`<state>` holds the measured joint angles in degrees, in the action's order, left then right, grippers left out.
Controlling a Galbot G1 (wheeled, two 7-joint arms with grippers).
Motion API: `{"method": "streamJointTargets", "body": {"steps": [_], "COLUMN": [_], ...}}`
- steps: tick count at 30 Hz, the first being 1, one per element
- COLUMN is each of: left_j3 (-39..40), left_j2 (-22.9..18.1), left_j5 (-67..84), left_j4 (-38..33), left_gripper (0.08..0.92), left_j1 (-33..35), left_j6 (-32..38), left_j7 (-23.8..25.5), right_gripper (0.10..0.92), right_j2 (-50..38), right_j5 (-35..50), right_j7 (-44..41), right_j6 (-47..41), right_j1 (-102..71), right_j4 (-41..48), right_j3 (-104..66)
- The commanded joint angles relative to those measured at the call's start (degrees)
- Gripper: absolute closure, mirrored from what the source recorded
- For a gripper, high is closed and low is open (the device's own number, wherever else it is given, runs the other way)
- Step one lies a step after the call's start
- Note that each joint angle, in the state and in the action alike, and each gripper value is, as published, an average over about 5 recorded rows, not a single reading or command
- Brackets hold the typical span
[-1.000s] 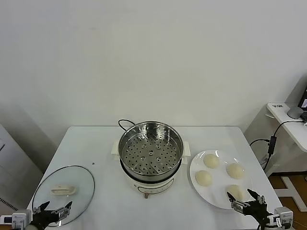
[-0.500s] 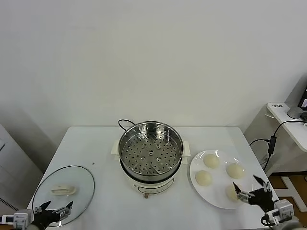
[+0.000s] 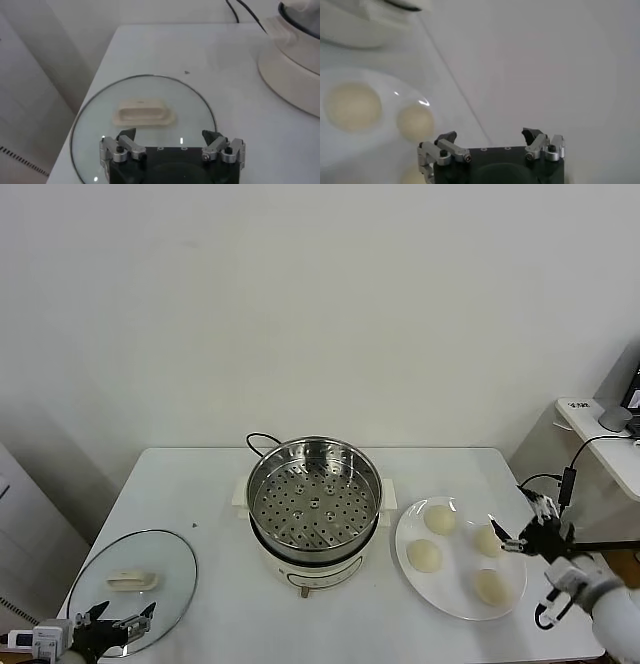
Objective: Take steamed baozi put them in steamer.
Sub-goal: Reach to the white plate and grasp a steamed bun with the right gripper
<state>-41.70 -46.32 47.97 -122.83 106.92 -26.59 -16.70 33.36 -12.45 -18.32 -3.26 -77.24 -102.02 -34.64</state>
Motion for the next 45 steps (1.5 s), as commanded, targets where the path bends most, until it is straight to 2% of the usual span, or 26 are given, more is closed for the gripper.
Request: {"method": "streamJointTargets", "body": {"steps": [1,9,14,19,28,45], "left_j3": [0.57,0.5,0.48,0.37,0.26,0.74], "left_j2": [-0.24,-0.25,-0.21,-0.26,-0.31,-0.23], "left_j5": [-0.97,-1.11,-1.12,-1.12,-1.15,-1.29], "left_j4": [-0.22,-0.23,-0.41,-0.66,-0.6,-0.6], "left_gripper": [0.177,0.177,0.177,0.177,0.177,0.177], "left_j1": [-0.61,-0.78,-0.79,-0.82,-0.83,-1.27], "left_j6": [-0.45,-0.69,-0.87,-1.19,-1.28,-1.39], "left_j7": [-0.1,-0.12,-0.22,-0.43,-0.51,-0.53], "right_gripper": [0.203,0.203,0.203,0.203,0.203,0.203], "right_j2": [-9.89,-12.77,-10.41,-7.2,0.17,11.36], "right_j5": [-1.08,9.9,12.28,12.89,12.83,6.07], "right_j7": [-18.69,-31.27,-38.22,-45.28,-47.97,-43.65], "right_j6": [2.29,2.1,3.35,5.35,7.2,9.61], "right_j1": [26.81,56.21,72.95,82.35,84.35,76.13], "right_j4": [8.82,15.99,22.6,28.71,35.36,43.06], "right_j3": [21.98,52.05,69.07,78.72,83.21,77.68]}}
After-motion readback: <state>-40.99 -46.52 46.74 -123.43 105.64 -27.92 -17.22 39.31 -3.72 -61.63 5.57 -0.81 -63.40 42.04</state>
